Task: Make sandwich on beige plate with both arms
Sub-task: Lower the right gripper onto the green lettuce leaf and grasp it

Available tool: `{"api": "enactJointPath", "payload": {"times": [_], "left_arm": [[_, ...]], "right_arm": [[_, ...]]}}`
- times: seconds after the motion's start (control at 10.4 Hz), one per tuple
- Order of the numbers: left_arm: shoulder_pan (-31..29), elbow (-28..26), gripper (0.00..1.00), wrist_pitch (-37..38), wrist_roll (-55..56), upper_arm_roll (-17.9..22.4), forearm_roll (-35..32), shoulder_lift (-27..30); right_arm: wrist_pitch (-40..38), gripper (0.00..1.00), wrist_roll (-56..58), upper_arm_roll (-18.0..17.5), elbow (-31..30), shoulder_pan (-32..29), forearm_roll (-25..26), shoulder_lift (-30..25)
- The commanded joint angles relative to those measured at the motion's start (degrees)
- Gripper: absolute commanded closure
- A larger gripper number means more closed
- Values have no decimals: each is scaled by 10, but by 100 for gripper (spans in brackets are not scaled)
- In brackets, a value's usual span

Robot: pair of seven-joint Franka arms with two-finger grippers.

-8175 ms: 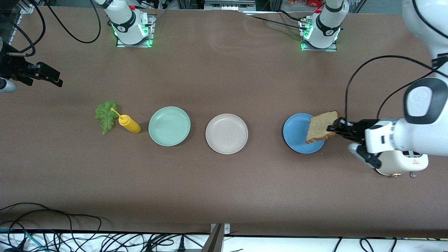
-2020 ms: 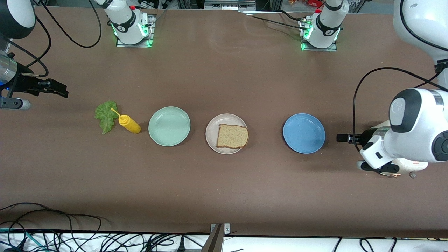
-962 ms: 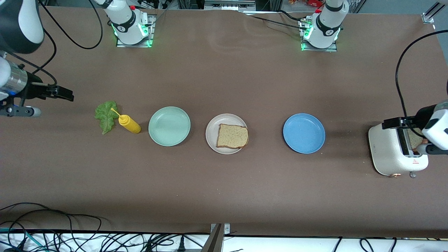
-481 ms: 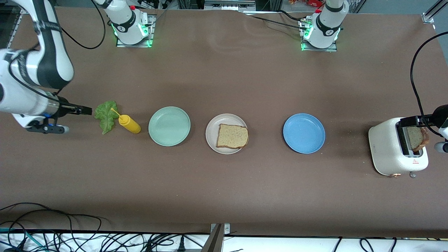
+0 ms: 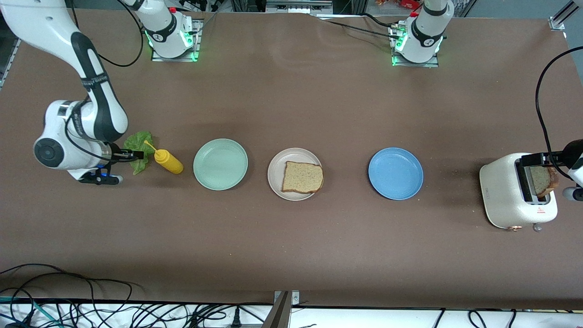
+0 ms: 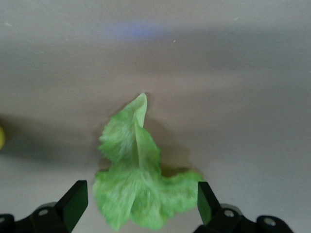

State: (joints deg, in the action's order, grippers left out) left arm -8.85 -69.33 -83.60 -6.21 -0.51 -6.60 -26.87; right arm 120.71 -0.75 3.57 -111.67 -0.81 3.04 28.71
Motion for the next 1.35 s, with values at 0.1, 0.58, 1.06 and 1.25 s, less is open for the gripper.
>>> {"api": "enactJointPath", "payload": {"times": [0.1, 0.58, 1.06, 1.25], "left_arm": [[-7, -2, 0, -9, -16, -5, -17, 1], [-6, -2, 0, -9, -15, -5, -17, -1], [-6, -2, 0, -8, -15, -5, -17, -1], [-6, -2, 0, -8, -15, -5, -16, -1]], "right_arm": [[8, 35, 6, -2, -1, -7, 7, 19], [-7, 97, 18, -3, 7, -11, 7, 30], [-135, 100, 47, -3, 114, -10, 8, 19], [-226, 100, 45, -5, 200, -2, 23, 18]]}}
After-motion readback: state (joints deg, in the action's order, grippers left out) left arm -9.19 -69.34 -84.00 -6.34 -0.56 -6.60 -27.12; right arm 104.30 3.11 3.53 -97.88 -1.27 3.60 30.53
